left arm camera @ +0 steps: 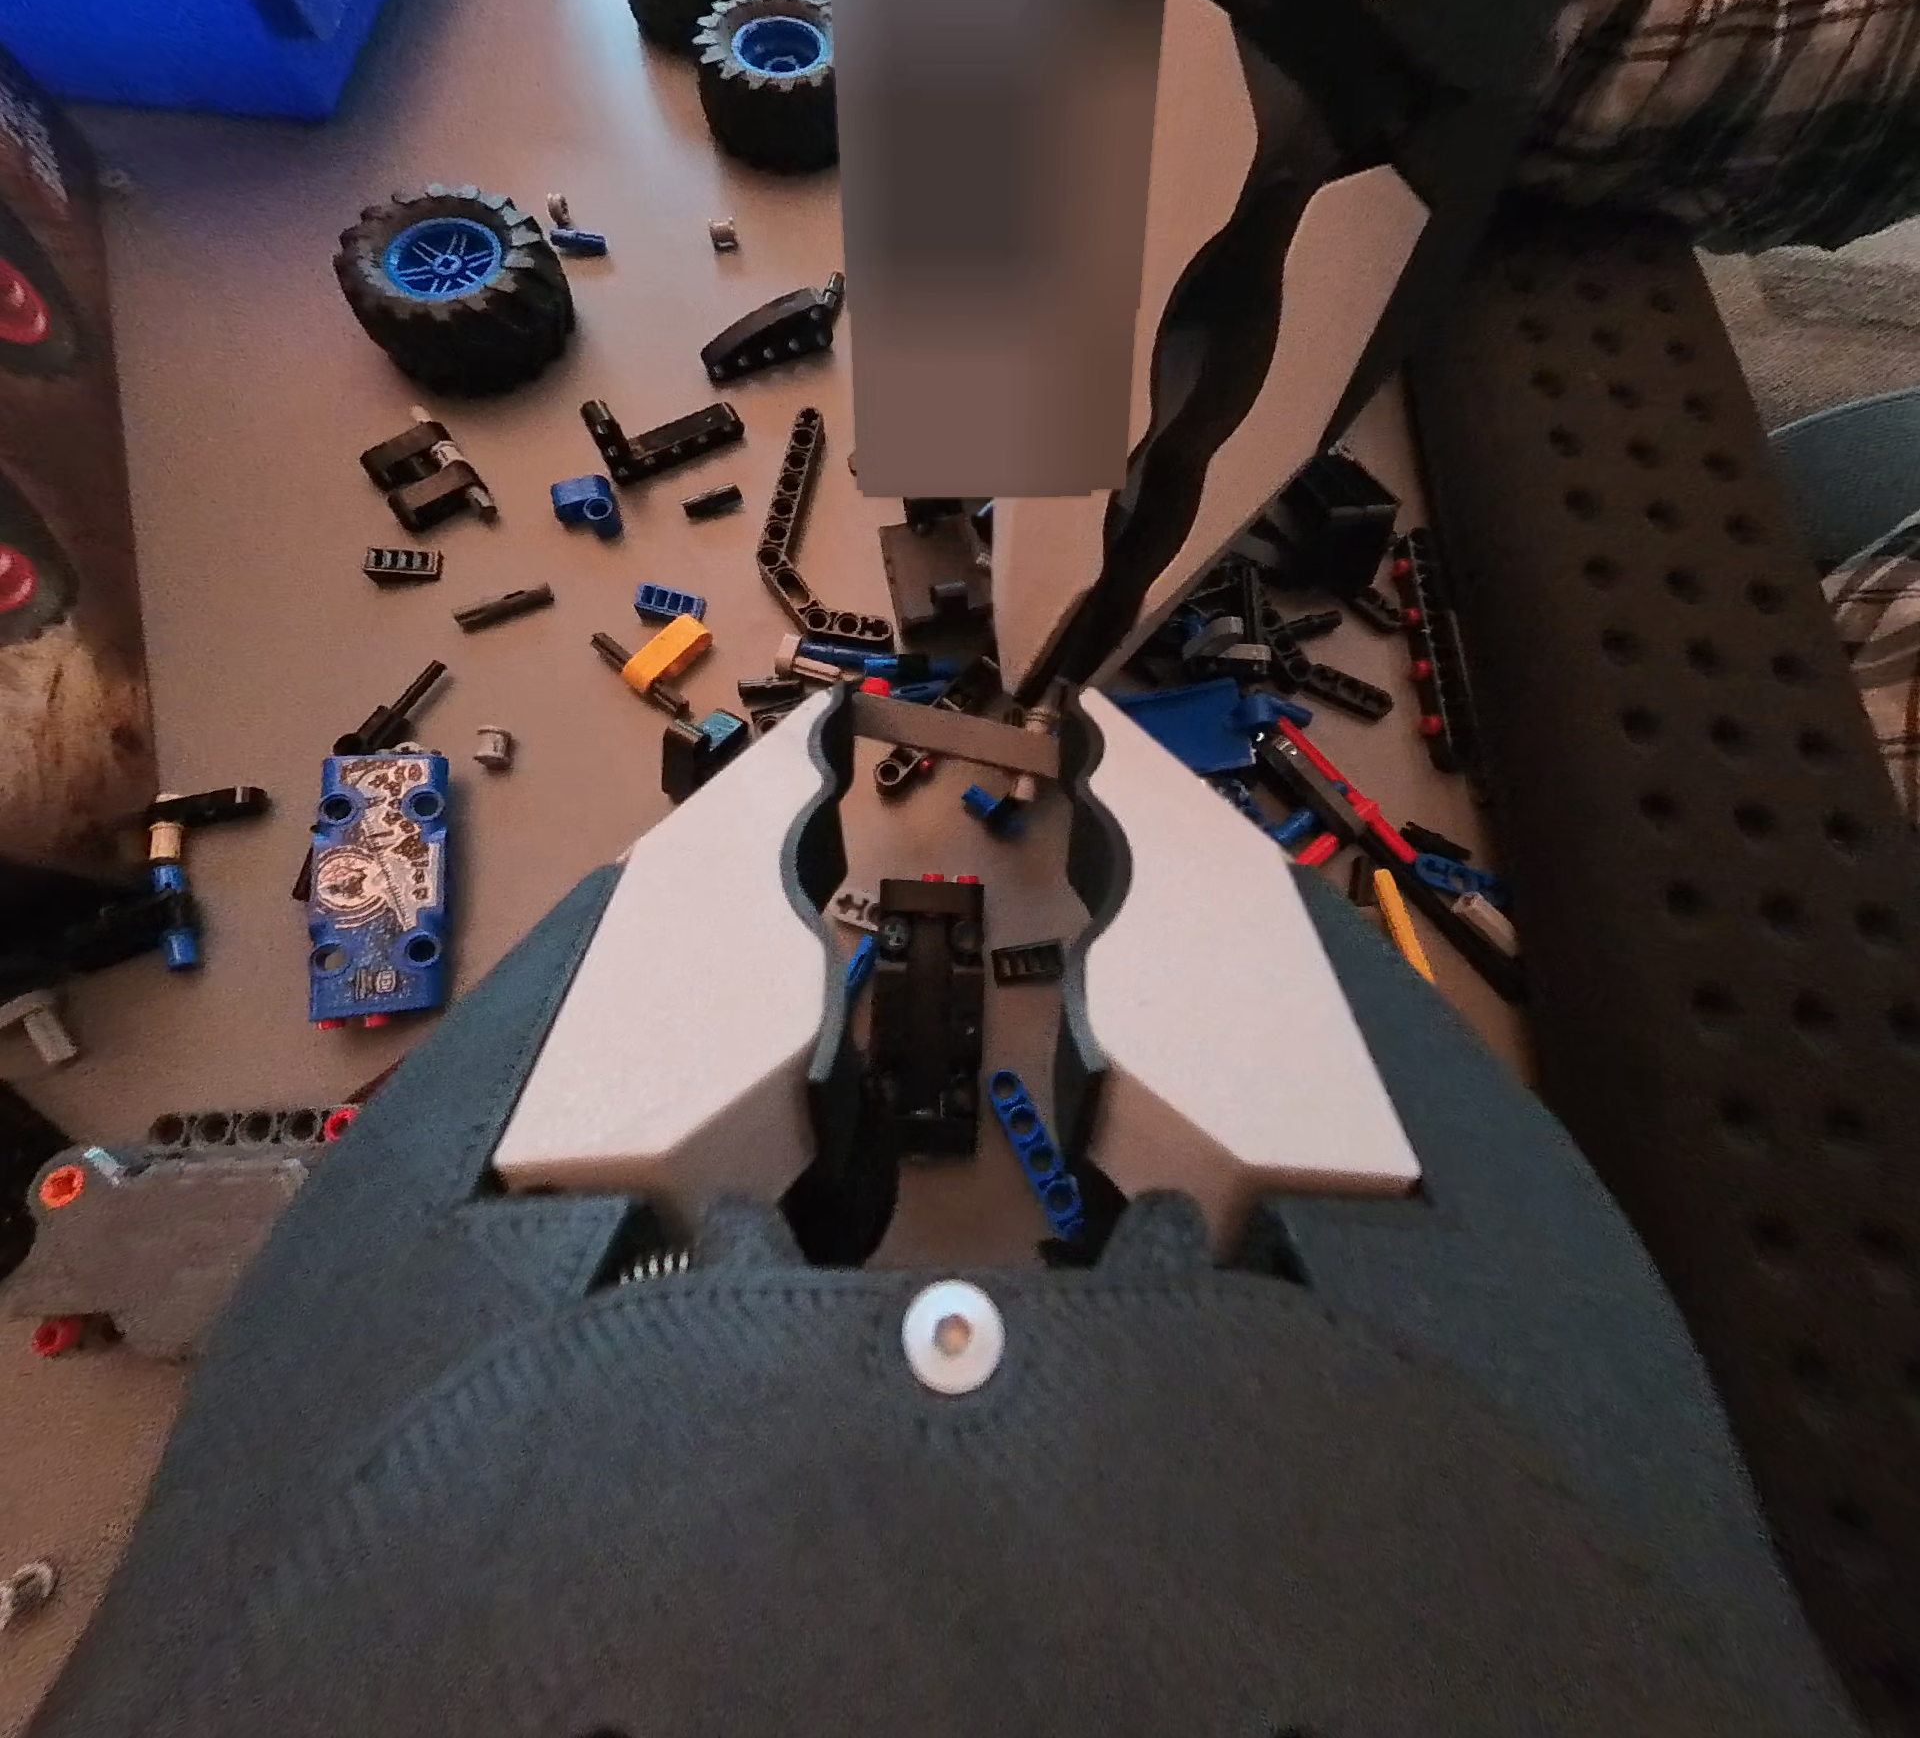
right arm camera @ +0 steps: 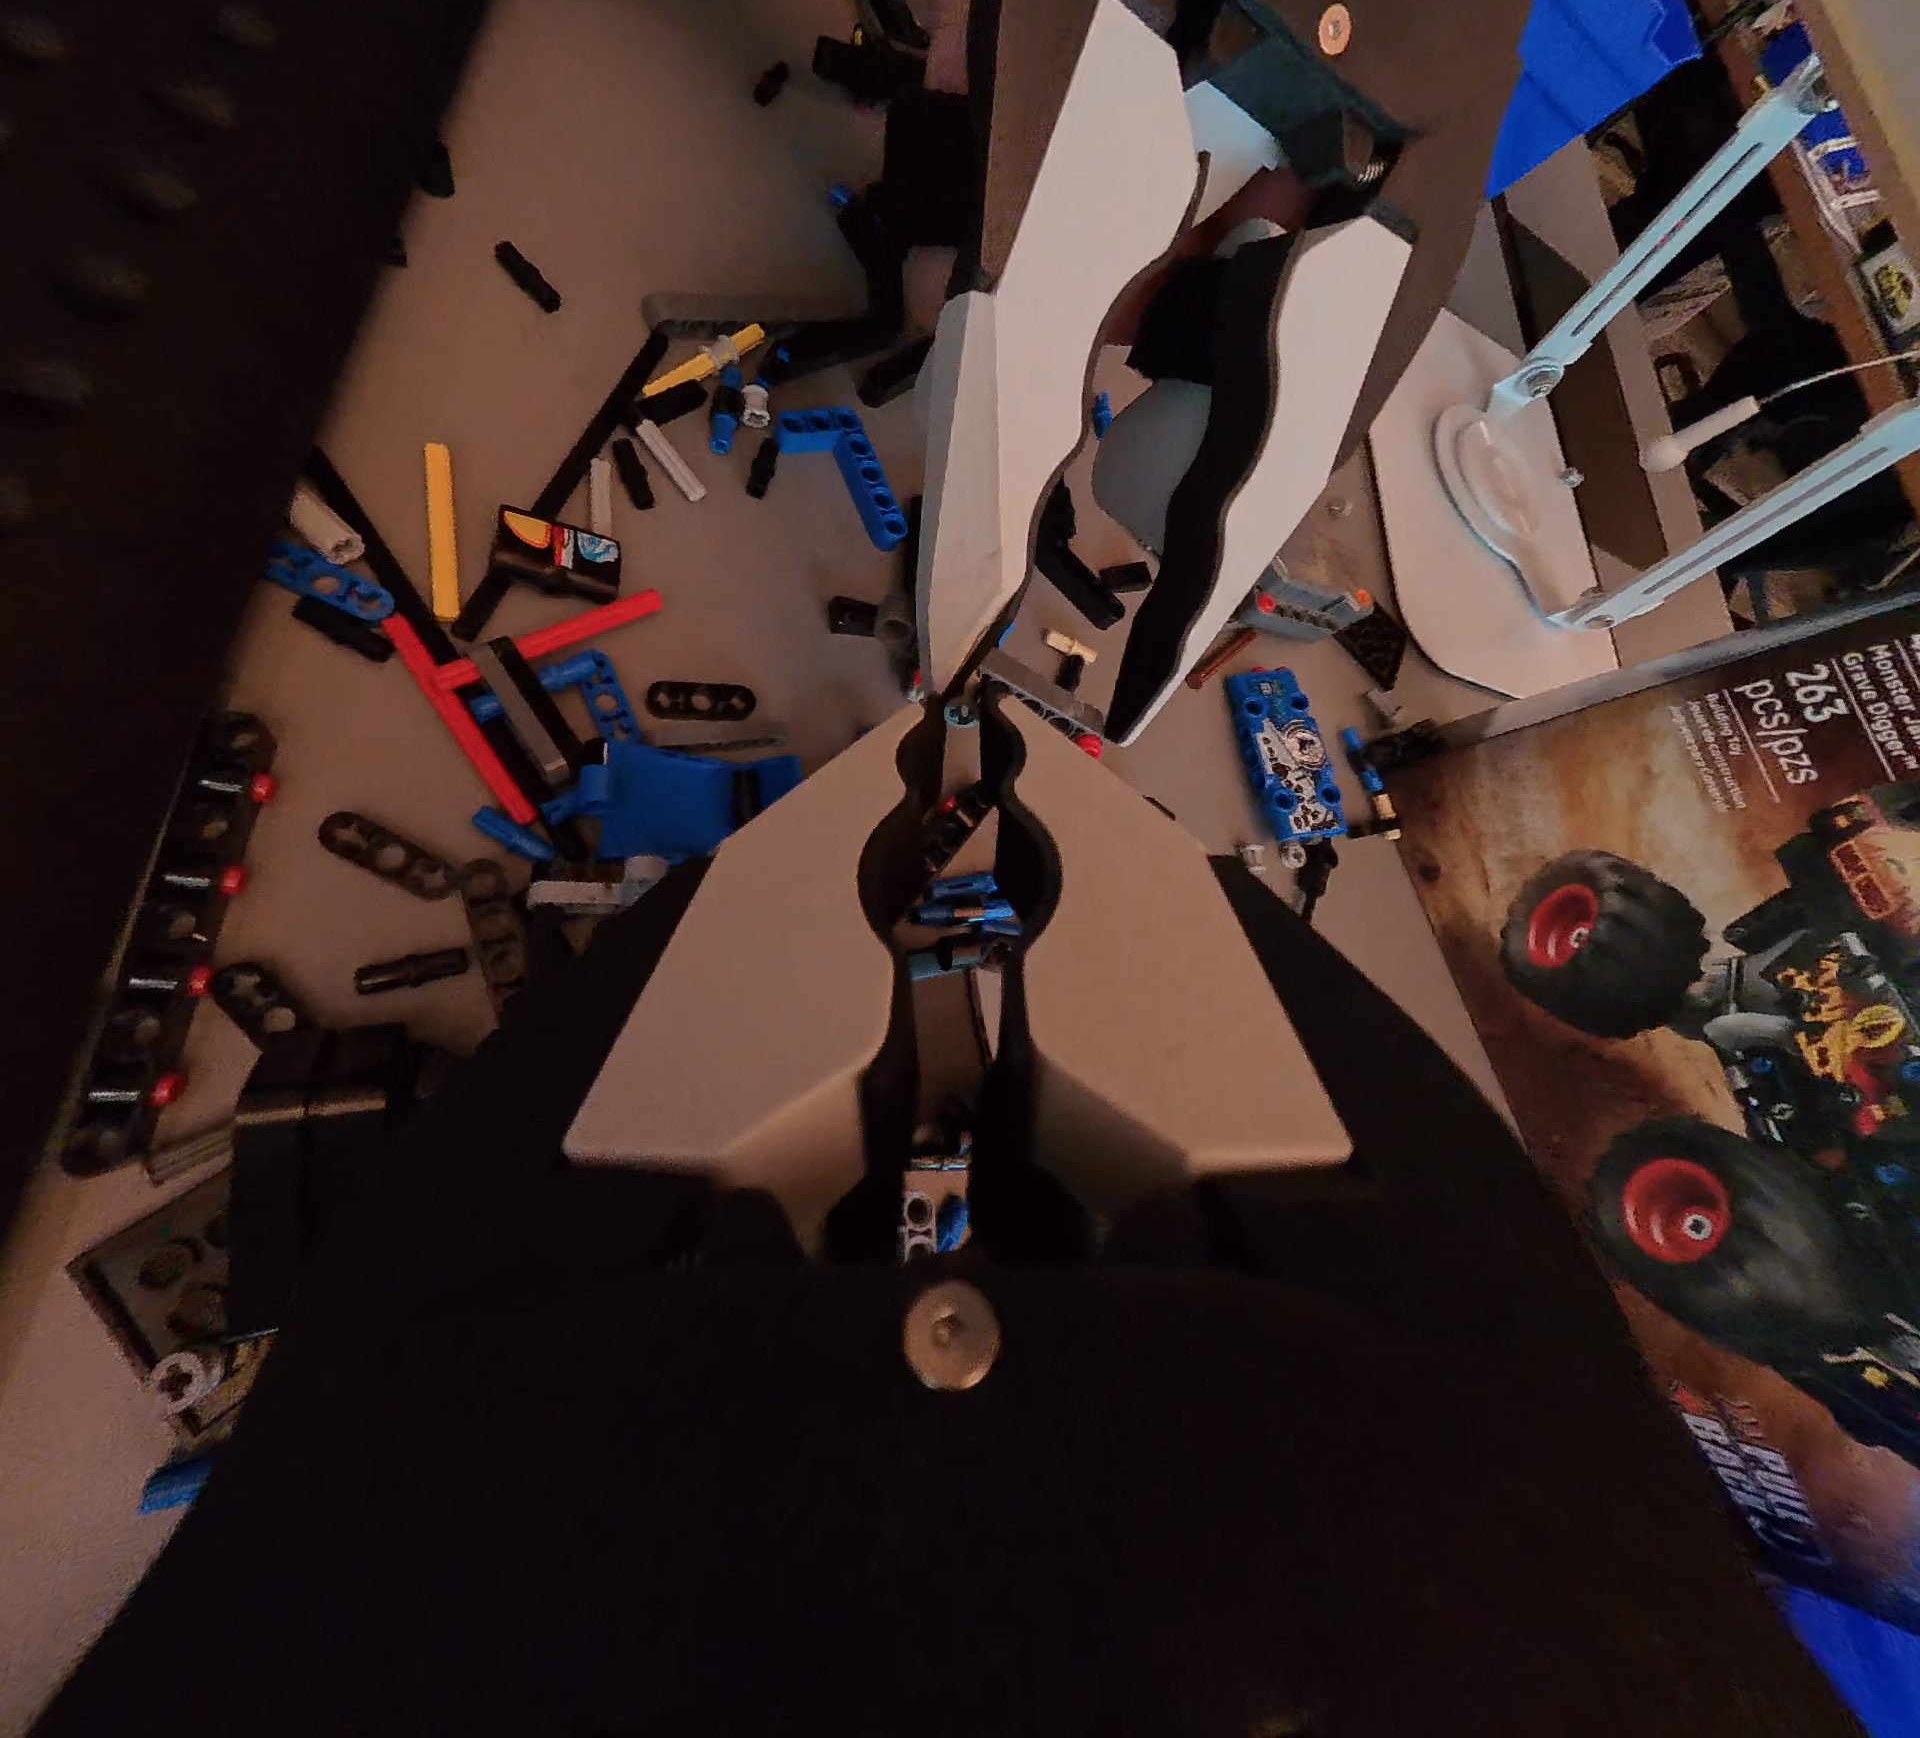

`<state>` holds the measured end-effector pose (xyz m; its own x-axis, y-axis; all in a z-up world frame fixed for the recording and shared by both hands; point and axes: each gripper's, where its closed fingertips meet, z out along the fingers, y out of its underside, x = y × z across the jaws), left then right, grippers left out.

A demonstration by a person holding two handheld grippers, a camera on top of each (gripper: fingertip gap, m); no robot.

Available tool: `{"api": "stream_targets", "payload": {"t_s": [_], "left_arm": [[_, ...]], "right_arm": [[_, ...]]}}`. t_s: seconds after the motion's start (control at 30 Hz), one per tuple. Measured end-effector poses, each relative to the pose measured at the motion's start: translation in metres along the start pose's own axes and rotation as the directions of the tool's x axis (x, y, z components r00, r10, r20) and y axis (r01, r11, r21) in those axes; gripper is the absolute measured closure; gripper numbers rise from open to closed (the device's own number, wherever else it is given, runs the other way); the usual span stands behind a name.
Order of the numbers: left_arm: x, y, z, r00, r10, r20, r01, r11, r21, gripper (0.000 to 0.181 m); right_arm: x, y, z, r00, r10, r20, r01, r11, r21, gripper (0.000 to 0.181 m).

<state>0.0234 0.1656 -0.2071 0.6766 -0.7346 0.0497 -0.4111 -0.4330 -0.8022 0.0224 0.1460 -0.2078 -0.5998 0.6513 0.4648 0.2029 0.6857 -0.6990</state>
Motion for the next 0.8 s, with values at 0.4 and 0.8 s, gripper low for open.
{"api": "stream_targets", "payload": {"t_s": [0.4, 0.8], "left_arm": [[-0.003, -0.012, -0.003, 0.861, 0.445, 0.246, -0.427, 0.896, -0.123, 0.156], [-0.001, -0.04, -0.022, 0.889, 0.36, 0.283, -0.391, 0.919, 0.058, 0.177]], "right_arm": [[0.019, -0.01, -0.018, 0.96, 0.273, 0.062, -0.279, 0.946, 0.162, 0.177], [0.034, -0.021, -0.042, 0.957, 0.29, 0.029, -0.287, 0.922, 0.258, 0.178]]}}
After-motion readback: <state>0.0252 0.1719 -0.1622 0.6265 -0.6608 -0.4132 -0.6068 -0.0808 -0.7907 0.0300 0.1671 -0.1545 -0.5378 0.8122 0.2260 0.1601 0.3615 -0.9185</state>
